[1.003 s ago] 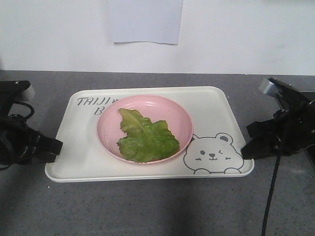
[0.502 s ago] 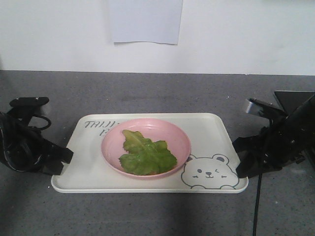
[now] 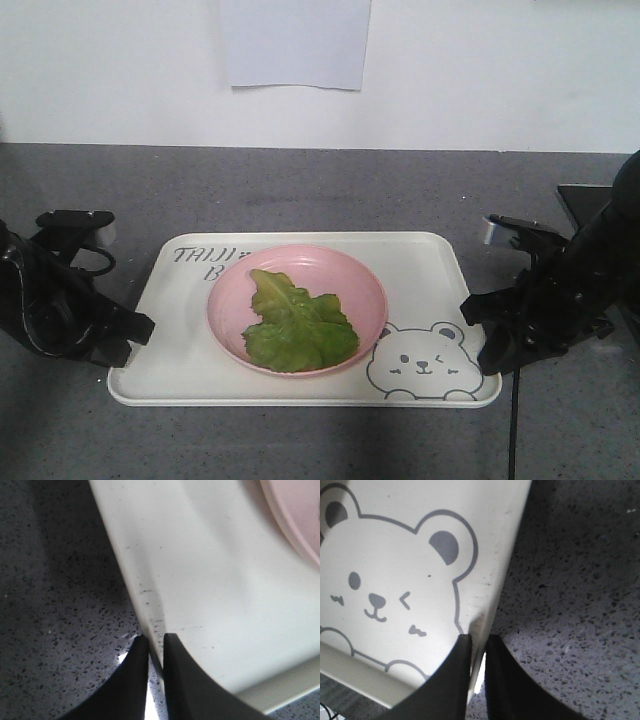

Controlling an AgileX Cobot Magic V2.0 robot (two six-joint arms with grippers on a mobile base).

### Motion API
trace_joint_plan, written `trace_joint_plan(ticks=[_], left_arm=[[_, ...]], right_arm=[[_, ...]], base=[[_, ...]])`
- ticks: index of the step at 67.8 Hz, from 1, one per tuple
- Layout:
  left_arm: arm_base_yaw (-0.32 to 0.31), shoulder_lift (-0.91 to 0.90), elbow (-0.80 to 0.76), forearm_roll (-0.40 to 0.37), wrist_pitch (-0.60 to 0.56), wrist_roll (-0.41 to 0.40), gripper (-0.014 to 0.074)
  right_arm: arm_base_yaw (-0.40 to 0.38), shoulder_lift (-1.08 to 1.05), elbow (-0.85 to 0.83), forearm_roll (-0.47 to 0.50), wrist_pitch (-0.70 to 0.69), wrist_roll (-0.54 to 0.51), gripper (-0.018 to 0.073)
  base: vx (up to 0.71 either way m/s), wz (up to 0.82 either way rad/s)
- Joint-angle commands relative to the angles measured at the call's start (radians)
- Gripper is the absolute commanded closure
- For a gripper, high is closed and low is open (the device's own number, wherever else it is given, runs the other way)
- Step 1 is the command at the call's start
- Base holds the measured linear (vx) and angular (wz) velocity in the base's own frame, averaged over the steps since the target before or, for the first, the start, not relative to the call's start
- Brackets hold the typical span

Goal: Transfer vegetables to tray and serve
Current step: 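Lower the tray onto the counter with both grippers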

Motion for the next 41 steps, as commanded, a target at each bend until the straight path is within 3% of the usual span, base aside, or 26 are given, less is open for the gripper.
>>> trace_joint_plan(ticks=[1,21,41], left_arm=[[-0.006,-0.027,-0.03,0.005,-0.015,0.016,0.0501],[-0.006,-0.027,-0.03,0.013,-0.023,0.009,0.0248],[-0.006,-0.079,-0.032,0.057,-0.042,0.009,0.0208]], right_arm=[[0.002,-0.032,-0.023,-0.015,0.079,-0.033,0.0461],[0.002,-0.032,-0.023,-0.015,0.079,-0.034,0.0293],[0.002,-0.093,-0.027,-0.049,0.073,-0.047,0.0273]], base=[[0.0,0.0],[0.0,0.0],[0.0,0.0]])
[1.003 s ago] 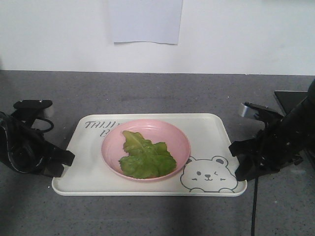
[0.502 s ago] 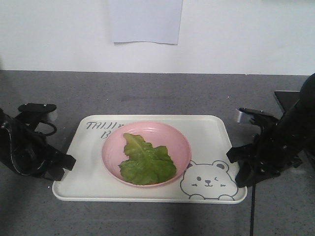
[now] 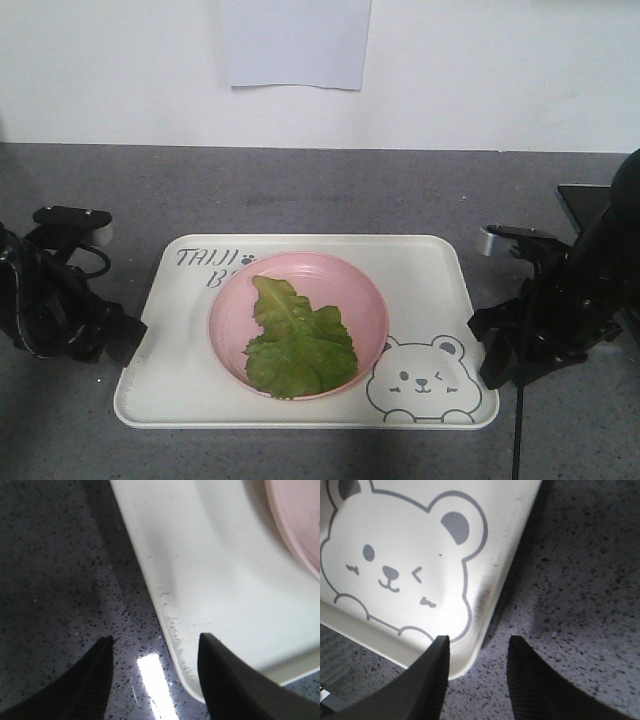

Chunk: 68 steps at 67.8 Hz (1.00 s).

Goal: Transfer vegetables to tray and serve
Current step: 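Lower the tray onto the counter with both grippers, then open both grippers and raise them away from the tray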

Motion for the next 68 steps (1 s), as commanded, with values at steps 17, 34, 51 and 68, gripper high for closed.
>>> trace_joint_plan(ticks=[17,34,51,68], left_arm=[[-0.006,-0.212,-0.032,0.067,-0.012,-0.009,0.0208],[-0.006,-0.422,0.058,0.139,-0.096,-0.088,0.0208],[-0.006,-0.616,0.209,0.18,-0.182,-0.114,0.0208],[-0.006,-0.751,0.26,0.178,-0.198,-0.151,0.0208]], right_arm=[[-0.001,-0.255,-0.027,-0.063,0.034,0.012,0.0281],[-0.001,-0.495,-0.023,-0.214,0.016,0.113,0.0315],[-0.001,-0.732,-0.023,-0.259,-0.017,0.137,0.0314],[-0.001,-0.958,0.105,-0.368,-0.075,0.173,0.0314]], base=[[0.0,0.0],[0.0,0.0],[0.0,0.0],[0.0,0.0]])
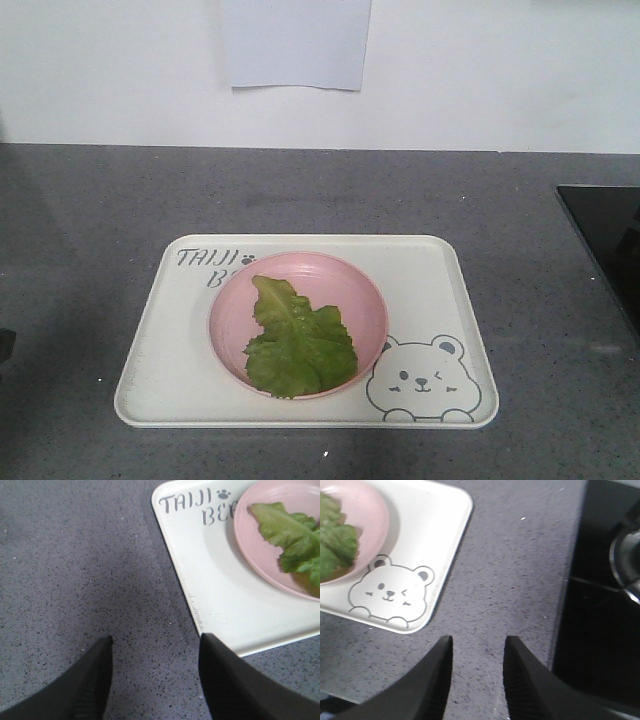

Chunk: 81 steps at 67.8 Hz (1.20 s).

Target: Transfer vegetables to tray and serve

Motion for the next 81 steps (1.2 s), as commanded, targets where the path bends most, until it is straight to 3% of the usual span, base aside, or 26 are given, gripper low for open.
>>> trace_joint_plan(ticks=[1,14,29,52,66,76,81], left_arm=[[-0.006,-0.049,-0.008,-0.002,-0.073,-0.016,0.0208],[-0.006,-0.102,0.033,-0.002,-0.138,-0.016,0.0208],[-0.006,-0.104,0.066,-0.003,-0.15,-0.016,0.0229],[-0.006,-0.104,0.085,-0.004,-0.144,-0.016,0.0476],[-0.006,-0.104,0.085,-0.004,-0.152,-0.016,0.0605],[-0.006,-0.104,0.085,-0.004,-0.134,-0.016,0.0603],[-0.006,-0.104,0.085,-0.004,-0.135,-0.016,0.0603]], right_arm=[[-0.001,-0.07,0.071,-0.049,-0.085,0.013,0.0314],[-0.001,-0.184,0.265,-0.045,-0.219,0.014,0.0314],[-0.001,-0.216,0.336,-0.029,-0.267,0.015,0.0314],[-0.001,-0.214,0.336,-0.028,-0.282,0.039,0.0321],[-0.001,-0.214,0.336,-0.026,-0.28,0.06,0.0449],[-0.001,-0.214,0.336,-0.026,-0.28,0.06,0.0569],[-0.001,-0.214,0.336,-0.027,-0.276,0.06,0.0571]], base=[[0.0,0.0],[0.0,0.0],[0.0,0.0],[0.0,0.0],[0.0,0.0],[0.0,0.0],[0.0,0.0]])
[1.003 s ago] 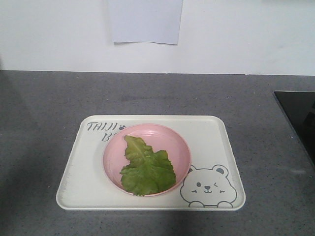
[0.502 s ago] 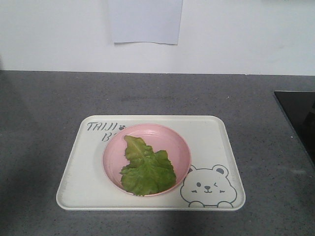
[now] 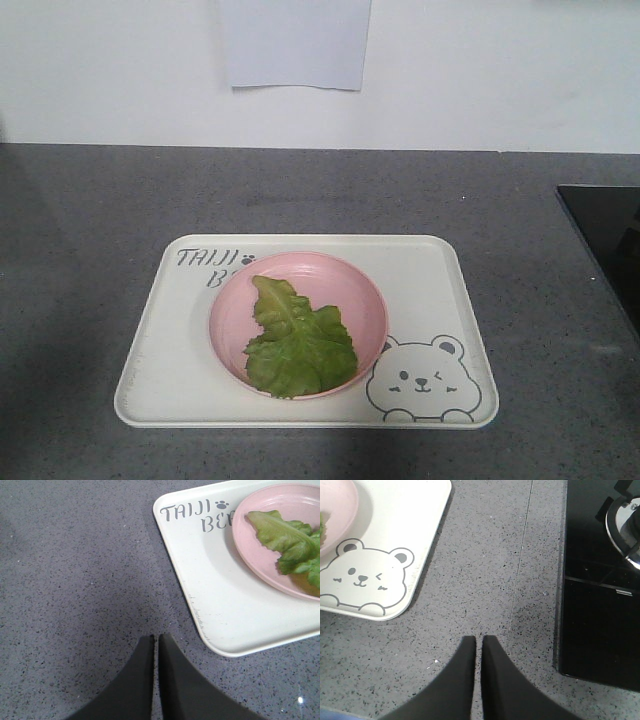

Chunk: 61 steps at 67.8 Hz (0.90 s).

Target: Transfer vegetables to tray and serve

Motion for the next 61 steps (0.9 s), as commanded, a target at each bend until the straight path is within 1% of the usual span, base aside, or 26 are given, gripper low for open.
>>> trace_joint_plan(ticks=[1,36,45,50,56,61], left_arm=[[-0.006,0.002,-0.026,-0.004,-0.052,-0.012,0.0603],[-0.006,-0.005,-0.025,-0.004,-0.051,-0.012,0.0602],[0.004,-0.079,-0.024,-0.003,-0.052,-0.009,0.0602],[0.031,-0.133,-0.021,0.03,-0.055,0.019,0.0602],[0.064,-0.198,0.024,0.039,-0.114,0.025,0.0602],[0.091,-0.265,0.109,0.039,-0.236,0.027,0.0602]], right_arm=[[-0.001,0.009,-0.026,-0.003,-0.057,0.004,0.0569],[-0.001,0.009,-0.026,-0.001,-0.053,0.004,0.0569],[-0.001,0.009,-0.026,-0.001,-0.053,0.004,0.0569],[-0.001,0.009,-0.026,-0.001,-0.053,0.004,0.0569],[-0.001,0.009,-0.026,-0.001,-0.053,0.004,0.0569],[-0.001,0.009,-0.026,-0.001,-0.053,0.004,0.0569]], base=[[0.0,0.0],[0.0,0.0],[0.0,0.0],[0.0,0.0],[0.0,0.0],[0.0,0.0]])
